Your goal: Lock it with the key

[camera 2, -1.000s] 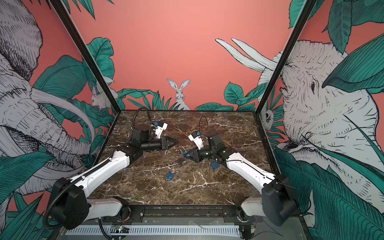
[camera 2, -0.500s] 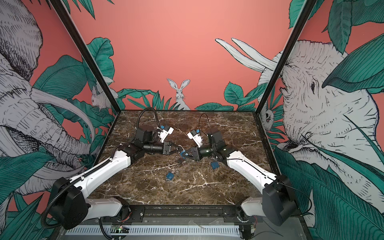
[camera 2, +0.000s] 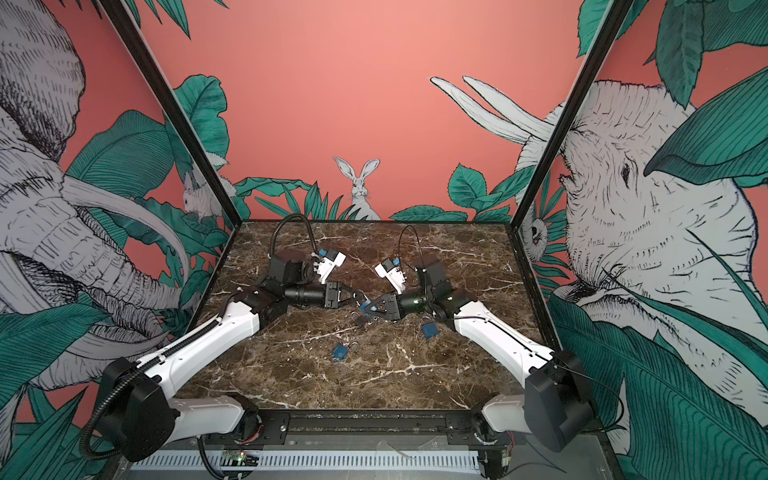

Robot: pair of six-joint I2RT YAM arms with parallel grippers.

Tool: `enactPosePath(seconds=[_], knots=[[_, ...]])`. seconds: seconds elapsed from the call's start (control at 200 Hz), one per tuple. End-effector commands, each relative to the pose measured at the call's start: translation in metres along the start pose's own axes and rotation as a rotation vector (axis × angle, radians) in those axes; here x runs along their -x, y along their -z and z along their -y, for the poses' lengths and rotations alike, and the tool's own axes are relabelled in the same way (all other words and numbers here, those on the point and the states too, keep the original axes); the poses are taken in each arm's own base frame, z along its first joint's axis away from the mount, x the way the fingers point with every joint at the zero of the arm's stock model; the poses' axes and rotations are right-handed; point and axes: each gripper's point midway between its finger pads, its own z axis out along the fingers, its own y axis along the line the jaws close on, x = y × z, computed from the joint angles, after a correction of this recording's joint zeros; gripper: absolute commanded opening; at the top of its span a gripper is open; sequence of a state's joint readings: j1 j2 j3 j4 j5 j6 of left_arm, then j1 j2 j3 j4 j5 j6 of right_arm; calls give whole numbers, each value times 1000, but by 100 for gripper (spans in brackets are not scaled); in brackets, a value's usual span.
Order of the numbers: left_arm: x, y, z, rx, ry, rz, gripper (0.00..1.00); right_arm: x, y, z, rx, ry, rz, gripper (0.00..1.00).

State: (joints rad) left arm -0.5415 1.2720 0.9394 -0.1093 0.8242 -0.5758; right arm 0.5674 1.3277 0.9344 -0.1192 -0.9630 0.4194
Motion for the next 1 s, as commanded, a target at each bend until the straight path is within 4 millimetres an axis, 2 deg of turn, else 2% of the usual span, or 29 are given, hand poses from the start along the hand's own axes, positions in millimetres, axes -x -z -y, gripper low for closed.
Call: enactPosePath(seconds=[0.0,0.265,0.52,0.605,0.645,0.995], knots=[[11,9,14,-31,-46,41,33,13,4,-16,50,49,24,0],[11,8,12,-45,-35,39,17,14,6,-20,67,50,24,0],[6,7,11,-56,-32,23,15,18,6,-26,97,48,31,0],[3,6,9,-56,-29,17,7,19,7,-31,120,47,35,0],[2,6,8,-57,-28,13,0,20,7,-34,133,45,36,0],[-5,0,-13,-25,-21,-5,0,32,18,-68,283,41,78,0]])
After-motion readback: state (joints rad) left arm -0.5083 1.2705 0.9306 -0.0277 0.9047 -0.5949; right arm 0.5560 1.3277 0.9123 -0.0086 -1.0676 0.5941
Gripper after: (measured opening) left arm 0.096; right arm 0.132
